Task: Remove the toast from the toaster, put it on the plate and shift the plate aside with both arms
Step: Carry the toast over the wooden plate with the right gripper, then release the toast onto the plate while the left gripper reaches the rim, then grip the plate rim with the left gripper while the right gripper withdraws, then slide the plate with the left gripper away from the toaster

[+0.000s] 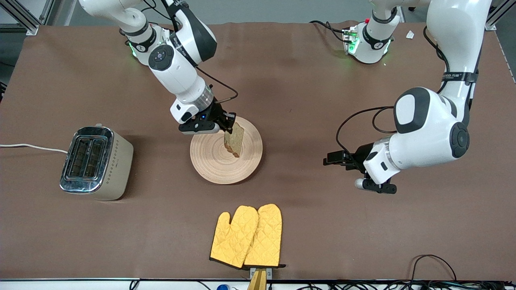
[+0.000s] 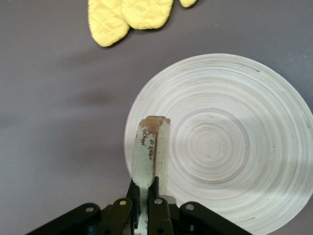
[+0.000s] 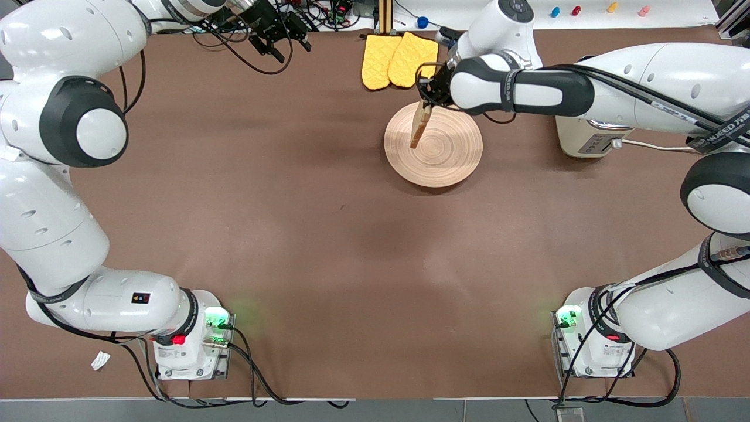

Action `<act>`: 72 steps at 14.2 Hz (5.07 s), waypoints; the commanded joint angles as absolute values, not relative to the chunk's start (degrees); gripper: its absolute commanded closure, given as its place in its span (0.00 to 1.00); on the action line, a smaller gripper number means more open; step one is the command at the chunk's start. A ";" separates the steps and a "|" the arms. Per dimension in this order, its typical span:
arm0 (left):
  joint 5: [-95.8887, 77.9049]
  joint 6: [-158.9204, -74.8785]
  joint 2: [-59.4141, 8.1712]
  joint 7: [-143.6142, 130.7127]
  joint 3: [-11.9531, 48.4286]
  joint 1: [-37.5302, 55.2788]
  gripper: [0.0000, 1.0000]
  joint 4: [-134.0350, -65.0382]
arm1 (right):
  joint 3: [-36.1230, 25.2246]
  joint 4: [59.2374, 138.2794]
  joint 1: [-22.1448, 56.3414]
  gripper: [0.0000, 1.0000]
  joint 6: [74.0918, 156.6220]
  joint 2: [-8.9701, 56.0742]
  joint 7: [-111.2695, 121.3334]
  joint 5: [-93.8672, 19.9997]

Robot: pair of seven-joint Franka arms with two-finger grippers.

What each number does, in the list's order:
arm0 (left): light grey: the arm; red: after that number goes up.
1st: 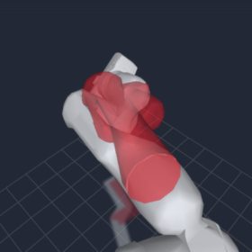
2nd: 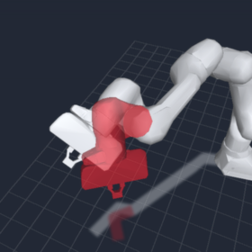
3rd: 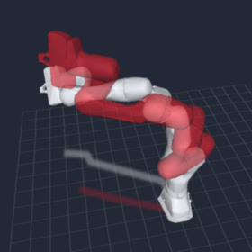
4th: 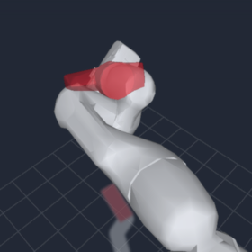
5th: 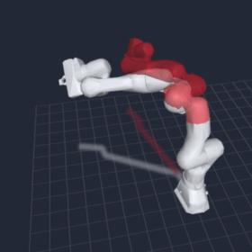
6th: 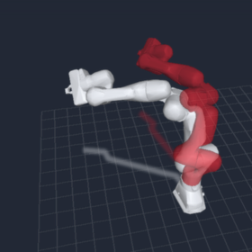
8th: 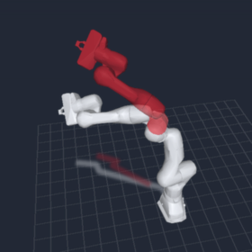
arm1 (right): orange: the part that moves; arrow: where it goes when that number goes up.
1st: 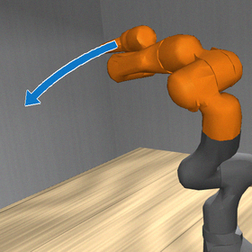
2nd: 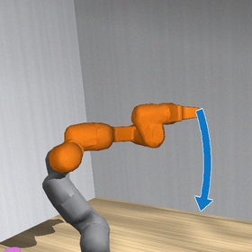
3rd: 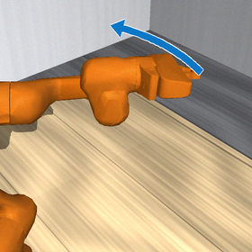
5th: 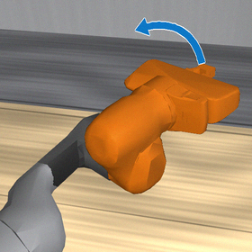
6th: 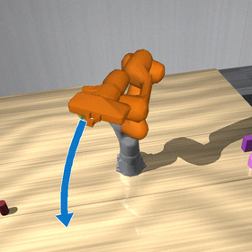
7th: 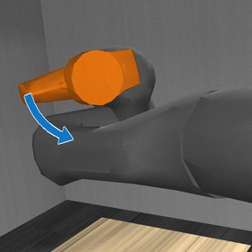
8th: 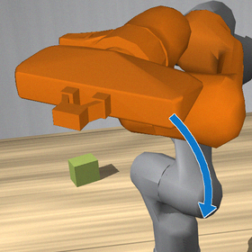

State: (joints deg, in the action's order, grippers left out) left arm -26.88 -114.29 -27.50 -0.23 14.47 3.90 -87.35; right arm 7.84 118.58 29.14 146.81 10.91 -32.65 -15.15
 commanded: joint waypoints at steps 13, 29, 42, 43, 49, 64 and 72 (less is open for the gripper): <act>-54.21 -122.85 -39.10 17.03 14.68 6.06 0.00 -89.29 | 7.65 134.20 24.35 1.00 162.77 11.60 -21.01 -13.27; -69.67 -127.96 -47.37 37.33 14.85 13.88 0.32 -92.20 | 7.47 139.40 18.03 0.00 157.43 6.25 -15.56 -13.36; -75.50 -135.61 -50.10 41.31 14.77 21.88 0.57 -91.76 | 6.94 111.64 -0.87 0.00 108.22 -3.16 -6.26 -3.96; -75.41 -135.53 -50.10 41.31 14.77 21.97 0.61 -91.93 | 6.94 109.27 -2.53 0.00 105.58 -3.16 -2.85 -3.96; -75.32 -135.62 -50.10 40.96 14.77 22.24 0.98 -91.93 | 7.03 97.23 -8.17 0.00 93.80 -2.90 3.16 -2.02; -72.52 -131.24 -37.97 33.05 14.50 7.14 1.00 -91.32 | 7.29 90.09 -10.28 0.00 88.86 -2.64 5.27 1.14; -62.07 -115.33 -37.27 33.75 14.77 -10.26 1.00 -90.62 | 7.38 90.09 -10.37 0.00 87.54 -2.64 5.45 1.14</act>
